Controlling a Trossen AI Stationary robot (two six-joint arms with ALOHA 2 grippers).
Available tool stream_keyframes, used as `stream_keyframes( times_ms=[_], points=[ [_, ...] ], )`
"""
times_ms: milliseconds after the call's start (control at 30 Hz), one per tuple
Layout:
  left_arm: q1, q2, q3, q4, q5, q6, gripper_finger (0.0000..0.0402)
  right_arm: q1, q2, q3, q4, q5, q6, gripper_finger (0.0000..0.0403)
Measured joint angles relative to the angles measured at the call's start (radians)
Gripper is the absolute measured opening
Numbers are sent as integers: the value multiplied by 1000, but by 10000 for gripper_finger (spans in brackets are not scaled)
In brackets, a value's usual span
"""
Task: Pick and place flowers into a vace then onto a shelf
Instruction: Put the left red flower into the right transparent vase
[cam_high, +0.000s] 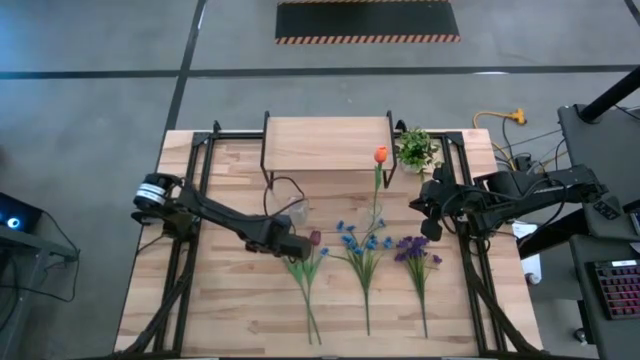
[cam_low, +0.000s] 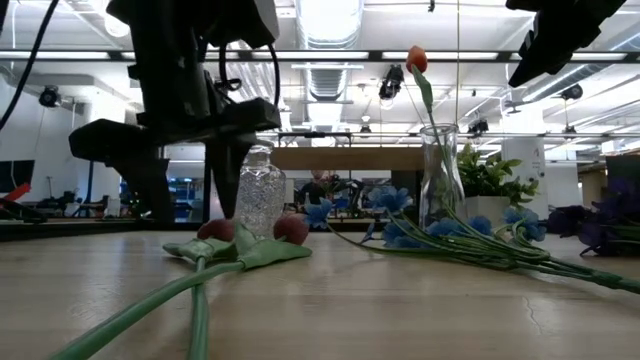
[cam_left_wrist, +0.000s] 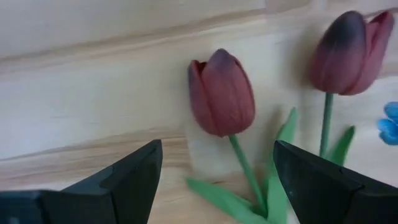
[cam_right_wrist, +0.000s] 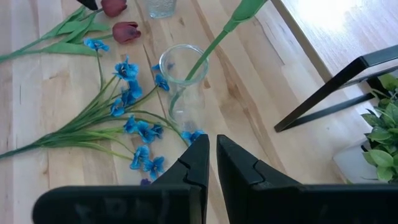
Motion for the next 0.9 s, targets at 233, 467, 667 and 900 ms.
stream_keyframes(
  times_ms=[233, 467, 667, 900],
  points=[
    [0, 14, -3, 29, 3, -19, 289, 0, 0, 0, -1, 0, -3, 22],
    [0, 61, -2, 86, 38, -43, 289, 0, 1, 0, 0, 0, -3, 22],
    [0, 74, 4, 87, 50, -38, 289, 0, 0, 0, 0, 0, -3, 22],
    [-1, 71, 1, 80, 55, 37, 289, 0, 0, 0, 0, 0, -3, 22]
  ],
)
